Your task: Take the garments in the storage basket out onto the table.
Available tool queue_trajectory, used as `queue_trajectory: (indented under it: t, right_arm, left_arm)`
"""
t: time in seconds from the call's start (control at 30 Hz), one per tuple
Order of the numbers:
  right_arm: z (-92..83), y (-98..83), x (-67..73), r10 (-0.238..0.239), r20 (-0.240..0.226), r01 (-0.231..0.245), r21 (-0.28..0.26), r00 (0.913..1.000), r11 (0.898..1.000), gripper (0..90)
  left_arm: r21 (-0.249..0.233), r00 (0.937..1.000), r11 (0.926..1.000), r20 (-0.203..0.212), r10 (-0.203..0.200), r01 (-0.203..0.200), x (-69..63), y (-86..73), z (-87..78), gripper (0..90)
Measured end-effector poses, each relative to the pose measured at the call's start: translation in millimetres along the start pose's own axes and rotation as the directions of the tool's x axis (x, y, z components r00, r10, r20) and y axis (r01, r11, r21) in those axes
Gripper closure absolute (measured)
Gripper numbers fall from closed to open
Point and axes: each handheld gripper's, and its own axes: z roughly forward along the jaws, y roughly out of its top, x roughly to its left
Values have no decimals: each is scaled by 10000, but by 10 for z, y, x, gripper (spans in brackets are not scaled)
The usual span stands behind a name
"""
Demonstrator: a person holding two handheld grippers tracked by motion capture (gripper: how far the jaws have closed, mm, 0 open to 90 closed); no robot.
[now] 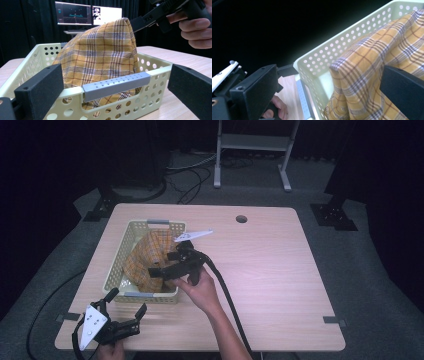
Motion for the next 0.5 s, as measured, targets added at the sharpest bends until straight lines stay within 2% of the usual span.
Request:
queue_trajectory:
  t: [0.5]
  right_arm:
    - [138,56,3,-6,295,5,32,9996,10000,16]
  left_arm:
    - [-3,10000,10000,4,8,-8,0,0,0,1]
